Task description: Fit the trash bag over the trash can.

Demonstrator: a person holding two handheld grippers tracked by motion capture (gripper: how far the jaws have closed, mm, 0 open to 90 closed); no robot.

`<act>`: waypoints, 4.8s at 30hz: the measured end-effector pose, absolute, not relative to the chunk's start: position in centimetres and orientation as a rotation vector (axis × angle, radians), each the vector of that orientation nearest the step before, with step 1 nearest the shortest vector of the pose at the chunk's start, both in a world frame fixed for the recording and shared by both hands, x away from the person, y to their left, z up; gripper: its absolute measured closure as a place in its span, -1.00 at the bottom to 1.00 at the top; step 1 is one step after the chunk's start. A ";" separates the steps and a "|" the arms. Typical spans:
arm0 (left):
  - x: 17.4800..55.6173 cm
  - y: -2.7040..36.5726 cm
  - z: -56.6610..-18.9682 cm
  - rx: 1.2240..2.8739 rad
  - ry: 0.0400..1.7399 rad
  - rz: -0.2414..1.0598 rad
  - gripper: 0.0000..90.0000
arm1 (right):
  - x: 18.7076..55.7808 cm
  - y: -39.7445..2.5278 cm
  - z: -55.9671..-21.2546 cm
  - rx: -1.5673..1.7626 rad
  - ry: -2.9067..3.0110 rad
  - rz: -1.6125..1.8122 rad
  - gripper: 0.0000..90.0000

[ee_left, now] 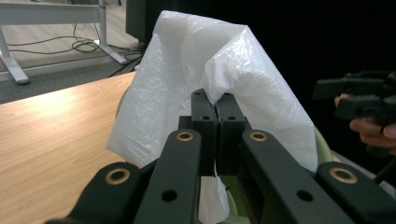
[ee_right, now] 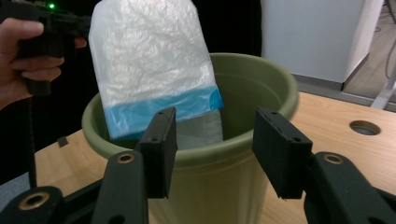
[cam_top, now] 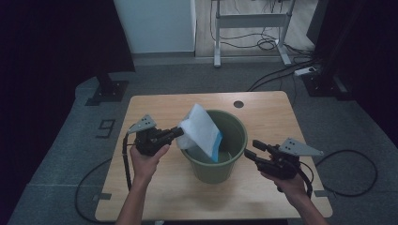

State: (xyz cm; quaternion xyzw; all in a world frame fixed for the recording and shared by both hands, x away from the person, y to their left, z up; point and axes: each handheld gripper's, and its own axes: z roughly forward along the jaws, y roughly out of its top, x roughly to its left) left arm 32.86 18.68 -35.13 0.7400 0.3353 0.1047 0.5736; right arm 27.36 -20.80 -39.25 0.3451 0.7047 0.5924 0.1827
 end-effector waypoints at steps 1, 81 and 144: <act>32.8 18.8 -35.1 1.728 0.787 0.242 0.97 | 27.4 -20.6 -39.2 0.969 1.994 1.672 0.08; 28.9 14.6 -34.8 1.912 0.580 0.356 -0.20 | 28.6 -15.3 -31.7 0.918 2.090 1.882 0.97; 30.6 12.0 -33.7 1.894 0.580 0.292 1.00 | 27.2 -13.6 -36.3 0.886 2.046 1.595 -0.06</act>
